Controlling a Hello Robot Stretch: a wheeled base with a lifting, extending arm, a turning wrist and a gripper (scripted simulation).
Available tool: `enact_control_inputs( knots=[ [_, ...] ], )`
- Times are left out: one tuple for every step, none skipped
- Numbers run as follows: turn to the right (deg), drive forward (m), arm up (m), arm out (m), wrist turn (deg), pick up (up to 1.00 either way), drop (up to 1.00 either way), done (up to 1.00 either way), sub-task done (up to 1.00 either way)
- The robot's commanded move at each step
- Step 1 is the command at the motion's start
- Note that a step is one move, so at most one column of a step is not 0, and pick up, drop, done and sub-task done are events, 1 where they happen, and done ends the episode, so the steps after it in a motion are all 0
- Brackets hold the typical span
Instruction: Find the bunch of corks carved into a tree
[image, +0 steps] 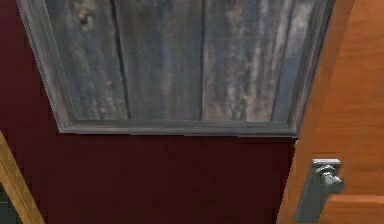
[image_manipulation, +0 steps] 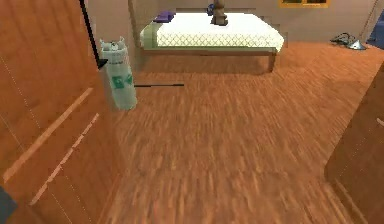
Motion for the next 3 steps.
enact_control_inputs(
  knots=[
    [15.0,0.00,0.00,0.00,0.0,0.00,0.00,0.00,0.00],
    [0.0,0.15,0.00,0.00,0.0,0.00,0.00,0.00,0.00],
    [-45.0,0.00,0.00,0.00,0.0,0.00,0.00,0.00,0.00]
  ],
)
